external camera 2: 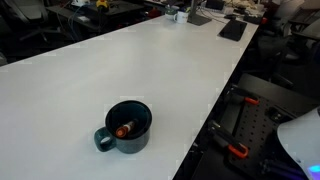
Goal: Pick up the marker from the cup and put it on the table
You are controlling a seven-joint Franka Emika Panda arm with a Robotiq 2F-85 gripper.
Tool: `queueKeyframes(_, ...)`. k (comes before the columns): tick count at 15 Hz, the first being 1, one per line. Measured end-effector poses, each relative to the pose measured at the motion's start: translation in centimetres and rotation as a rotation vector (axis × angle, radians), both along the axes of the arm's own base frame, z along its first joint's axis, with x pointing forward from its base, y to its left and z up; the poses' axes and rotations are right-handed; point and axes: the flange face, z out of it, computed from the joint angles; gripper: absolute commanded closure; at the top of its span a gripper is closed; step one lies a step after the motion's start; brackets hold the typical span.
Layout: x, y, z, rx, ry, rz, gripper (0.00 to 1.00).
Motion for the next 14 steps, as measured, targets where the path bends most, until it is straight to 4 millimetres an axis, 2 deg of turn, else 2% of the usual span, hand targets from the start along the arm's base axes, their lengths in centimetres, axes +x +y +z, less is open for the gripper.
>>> queueKeyframes(3,1.9,3.3,-1.0,0.02,0.06,0.073,0.0)
queueKeyframes(6,2.7,7.1,-1.6,0.028,0.125,0.143,0.0)
queueKeyframes(10,2.1,12.1,-3.7,-0.013,0.224,0.241,0.0)
queueKeyframes(14,1.1,15.4,-6.8,-0.086,0.317,0.327,0.0)
